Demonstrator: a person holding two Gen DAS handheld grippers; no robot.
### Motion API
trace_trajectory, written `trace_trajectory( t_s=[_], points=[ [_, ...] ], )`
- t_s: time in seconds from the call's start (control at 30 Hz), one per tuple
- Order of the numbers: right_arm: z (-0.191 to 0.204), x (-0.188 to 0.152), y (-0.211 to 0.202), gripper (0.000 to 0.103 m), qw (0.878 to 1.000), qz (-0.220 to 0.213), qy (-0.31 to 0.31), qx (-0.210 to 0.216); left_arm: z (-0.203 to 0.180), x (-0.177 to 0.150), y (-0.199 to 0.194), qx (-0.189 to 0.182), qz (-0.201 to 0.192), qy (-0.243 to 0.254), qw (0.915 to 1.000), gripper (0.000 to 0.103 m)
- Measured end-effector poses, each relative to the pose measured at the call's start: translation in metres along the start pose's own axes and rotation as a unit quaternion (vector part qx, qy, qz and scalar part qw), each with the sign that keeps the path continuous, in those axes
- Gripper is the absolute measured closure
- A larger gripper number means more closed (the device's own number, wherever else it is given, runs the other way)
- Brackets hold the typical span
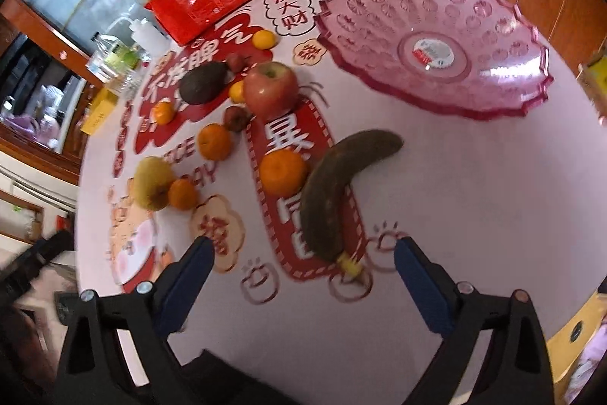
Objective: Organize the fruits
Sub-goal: 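Grasp the yellow pear with the left tool while the right tool grasps the brown banana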
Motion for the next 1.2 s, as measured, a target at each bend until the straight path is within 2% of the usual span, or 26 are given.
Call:
trace_trajectory(
  t_s=[0.1,0.23,0.3,0.4,0.53,0.7,0.87,0.97,1.03,1.2],
  points=[
    [-0.002,0.004,0.016,0.014,1.0,0.003,-0.017,-0.017,0.002,0.019,0.017,0.0,0.001,0.003,1.0,0.001],
    [0.0,0.001,0.039,0.015,0.999,0.021,-0.028,-0.022,0.005,0.036,0.047,0.001,0.012,0.004,0.9999,0.001],
    [0.0,-0.002,0.048,0.017,0.998,0.03,-0.036,-0.032,0.007,0.038,0.068,0.007,0.03,0.006,0.9995,0.001],
    [0.0,-0.006,0.062,0.021,0.996,0.044,-0.051,-0.054,0.004,0.037,0.097,-0.003,0.063,0.005,0.998,0.001],
    [0.002,-0.011,0.079,0.029,0.994,0.06,-0.066,-0.062,0.0,0.037,0.124,-0.012,0.077,0.003,0.9969,0.001],
    [0.003,-0.008,0.092,0.035,0.992,0.062,-0.08,-0.079,-0.005,0.035,0.152,-0.031,0.1,-0.01,0.9944,0.001],
    [0.005,0.003,0.097,0.042,0.987,0.043,-0.107,-0.111,-0.01,0.035,0.166,-0.052,0.111,-0.02,0.9922,0.001],
    [0.006,0.009,0.1,0.049,0.987,0.029,-0.11,-0.115,-0.013,0.035,0.172,-0.062,0.114,-0.027,0.9911,0.002],
    [0.007,0.01,0.099,0.058,0.986,0.017,-0.118,-0.115,-0.015,0.035,0.175,-0.069,0.116,-0.029,0.9904,0.006],
    [0.006,0.011,0.099,0.062,0.986,0.016,-0.122,-0.115,-0.032,0.033,0.181,-0.117,0.121,-0.028,0.9854,0.026]
  ],
)
Point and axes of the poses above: each gripper's, at about its wrist camera, not at the fingertips, and y roughly the way its jaws point, z to its left, x to its top, the point moved 10 cm from there along y, roughly the way its jaws point, and after that the axes turned 2 degrees about -y, right-handed, at the moved point
